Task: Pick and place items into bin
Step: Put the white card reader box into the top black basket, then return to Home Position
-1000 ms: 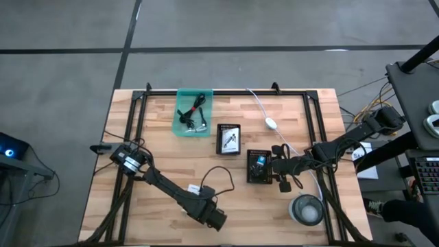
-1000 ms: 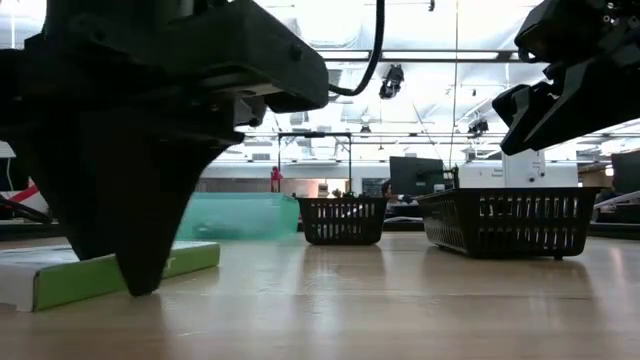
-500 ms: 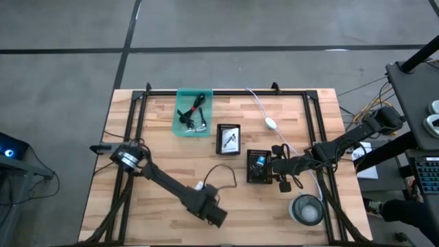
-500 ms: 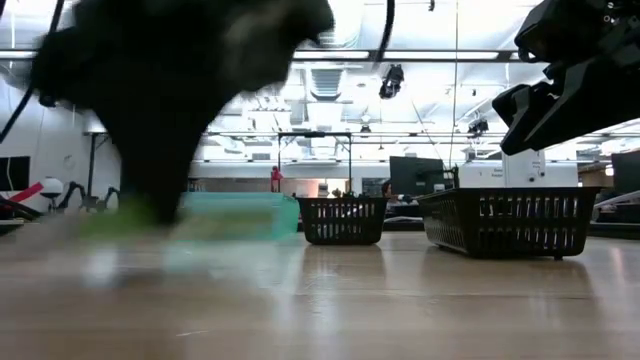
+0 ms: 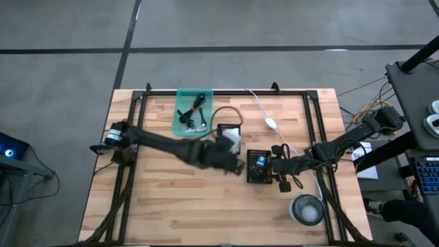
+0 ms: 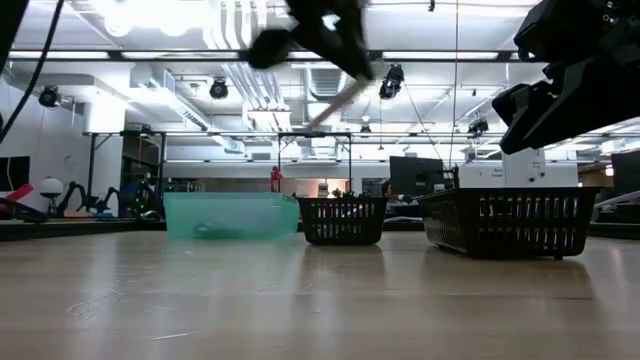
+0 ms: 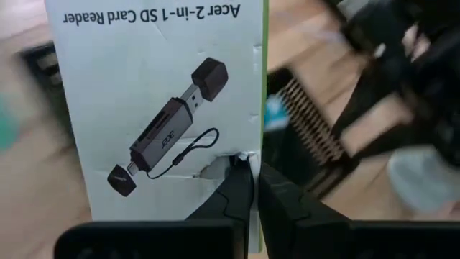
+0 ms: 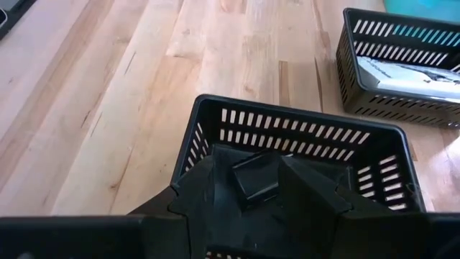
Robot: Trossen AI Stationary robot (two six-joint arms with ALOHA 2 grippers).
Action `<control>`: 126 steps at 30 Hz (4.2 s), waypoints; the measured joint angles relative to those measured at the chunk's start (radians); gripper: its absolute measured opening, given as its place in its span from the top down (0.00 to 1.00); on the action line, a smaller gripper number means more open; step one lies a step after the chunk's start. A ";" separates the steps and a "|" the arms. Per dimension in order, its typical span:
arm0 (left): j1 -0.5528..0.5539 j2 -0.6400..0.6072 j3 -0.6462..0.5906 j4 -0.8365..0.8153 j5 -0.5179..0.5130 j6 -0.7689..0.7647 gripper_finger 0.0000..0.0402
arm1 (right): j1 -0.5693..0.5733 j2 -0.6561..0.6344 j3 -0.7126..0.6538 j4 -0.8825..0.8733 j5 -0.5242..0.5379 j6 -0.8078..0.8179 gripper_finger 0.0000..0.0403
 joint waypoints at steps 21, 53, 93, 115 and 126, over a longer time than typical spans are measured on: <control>0.243 0.019 -0.268 0.397 0.223 0.026 1.00 | 0.000 0.000 -0.001 0.002 0.000 0.001 0.65; 0.251 -0.287 -0.476 0.664 0.044 0.982 0.71 | 0.030 -0.067 0.001 0.206 -0.057 0.039 0.65; 0.172 -1.711 -1.709 1.038 0.338 1.304 0.98 | -0.115 -0.893 -0.271 0.106 0.310 -0.281 0.76; 0.173 -1.813 -1.711 0.884 0.344 1.209 0.98 | -0.589 -0.975 -0.309 0.126 -0.306 -0.270 0.98; 0.173 -1.839 -1.712 0.841 0.340 1.133 0.98 | -0.865 -0.978 -0.408 0.226 -0.633 -0.086 0.98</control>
